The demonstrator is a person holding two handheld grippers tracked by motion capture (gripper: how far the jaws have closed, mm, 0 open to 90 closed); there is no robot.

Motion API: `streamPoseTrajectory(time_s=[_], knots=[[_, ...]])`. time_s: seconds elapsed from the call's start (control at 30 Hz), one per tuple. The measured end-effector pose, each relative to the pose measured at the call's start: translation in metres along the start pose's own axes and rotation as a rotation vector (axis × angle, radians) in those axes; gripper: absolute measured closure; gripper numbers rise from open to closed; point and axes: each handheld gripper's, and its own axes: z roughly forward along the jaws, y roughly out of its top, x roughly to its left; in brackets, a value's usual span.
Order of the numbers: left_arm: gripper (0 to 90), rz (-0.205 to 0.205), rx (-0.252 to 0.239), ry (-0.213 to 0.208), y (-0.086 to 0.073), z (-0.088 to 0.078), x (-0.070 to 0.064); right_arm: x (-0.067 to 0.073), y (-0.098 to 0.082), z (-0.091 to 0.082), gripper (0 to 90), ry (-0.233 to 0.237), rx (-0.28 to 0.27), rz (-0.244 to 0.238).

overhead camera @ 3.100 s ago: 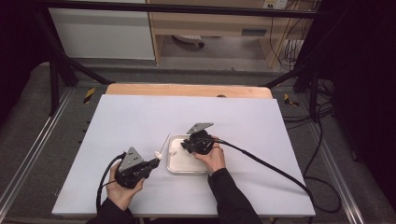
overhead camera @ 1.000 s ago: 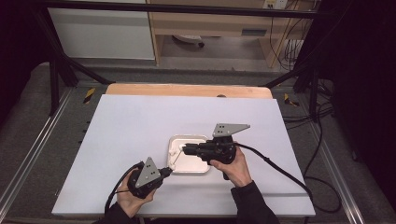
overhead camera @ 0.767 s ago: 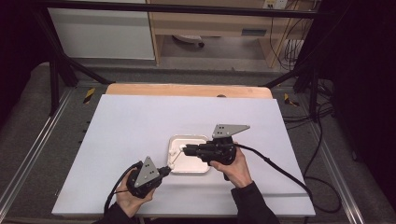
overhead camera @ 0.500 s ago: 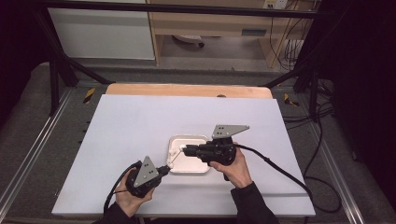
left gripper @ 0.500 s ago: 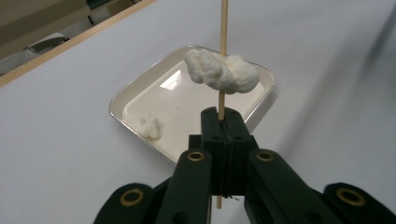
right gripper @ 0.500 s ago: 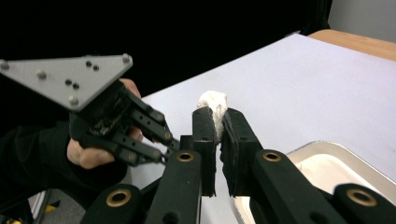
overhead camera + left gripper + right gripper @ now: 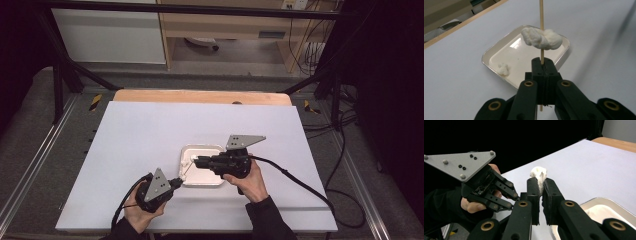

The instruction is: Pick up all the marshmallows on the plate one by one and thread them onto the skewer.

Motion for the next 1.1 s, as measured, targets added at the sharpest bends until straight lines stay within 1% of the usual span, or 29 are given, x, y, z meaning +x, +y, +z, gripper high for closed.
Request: streamPoseTrajectory(time_s=[0.03,0.1,0.13,0.17,0.2,0.3,0.37,0.4,0.53,0.57,0.63,0.7,0.77,0.8,0.83,0.87,0.9,0.93,0.97,1.03,1.07,1.1], knots=[[89.5,-0.005,-0.001,-0.007,0.000,0.001,0.000,0.000,0.000,0.000,84.6,0.002,-0.001,0.000],[89.4,-0.001,-0.003,-0.005,0.000,0.000,0.000,0.000,-0.001,0.001,84.6,0.009,0.001,-0.001],[89.5,-0.011,-0.007,-0.014,0.000,0.000,0.000,0.000,-0.001,0.001,84.6,0.010,-0.003,0.000],[89.4,-0.012,-0.013,-0.009,0.000,0.000,0.000,0.000,-0.001,0.001,84.6,0.011,-0.005,0.000],[89.5,-0.015,-0.018,-0.013,0.000,-0.001,0.000,0.000,-0.001,0.000,84.6,0.016,-0.011,0.004],[89.5,-0.018,-0.018,-0.003,-0.001,-0.002,0.002,0.000,-0.002,0.001,84.6,0.012,-0.009,0.003],[89.5,-0.010,-0.012,-0.004,0.000,-0.001,0.000,0.000,-0.003,0.001,84.6,0.015,-0.012,0.008],[89.5,-0.011,-0.009,-0.012,0.000,0.000,0.000,-0.001,-0.004,0.001,84.5,0.023,-0.017,0.016],[89.5,-0.012,-0.013,-0.001,0.001,0.001,0.000,-0.001,-0.004,0.002,84.5,0.025,-0.016,0.017],[89.4,-0.010,-0.008,-0.004,0.001,0.001,0.001,-0.001,-0.004,0.002,84.5,0.023,-0.015,0.018],[89.5,-0.009,-0.005,0.002,0.000,0.002,0.000,-0.001,-0.005,0.003,84.5,0.023,-0.003,0.015],[89.5,-0.005,-0.006,0.005,0.002,0.002,0.000,-0.001,-0.006,0.003,84.5,0.016,0.004,0.013],[89.4,0.007,-0.016,0.012,0.004,0.000,0.000,-0.001,-0.006,0.004,84.6,0.021,0.006,0.014],[89.5,-0.016,-0.062,-0.010,0.007,-0.004,0.001,-0.001,-0.007,0.006,84.6,0.018,0.025,0.014],[89.4,0.024,-0.038,0.029,0.014,-0.005,-0.002,0.000,-0.012,0.015,84.6,0.002,0.124,-0.017],[89.5,0.043,-0.033,0.048,0.013,-0.005,-0.003,0.002,-0.021,0.026,84.5,0.018,0.134,-0.017],[89.5,-0.033,-0.062,0.000,0.008,-0.006,0.002,0.002,-0.023,0.028,84.5,0.026,0.109,-0.005],[89.5,-0.012,-0.049,0.014,0.006,-0.006,0.002,0.000,-0.024,0.029,84.4,0.041,0.094,0.004],[89.4,0.002,-0.044,0.031,0.006,-0.007,0.001,0.000,-0.024,0.030,84.0,0.044,0.093,0.001],[89.4,-0.025,-0.044,0.022,0.005,-0.006,0.005,-0.002,-0.024,0.032,82.1,0.045,0.077,0.022],[89.4,-0.031,-0.046,0.021,0.005,-0.005,0.006,-0.002,-0.024,0.033,80.0,0.031,0.072,0.022],[89.4,-0.038,-0.038,0.019,0.005,-0.005,0.007,-0.001,-0.024,0.032,71.5,0.018,0.067,0.011]])
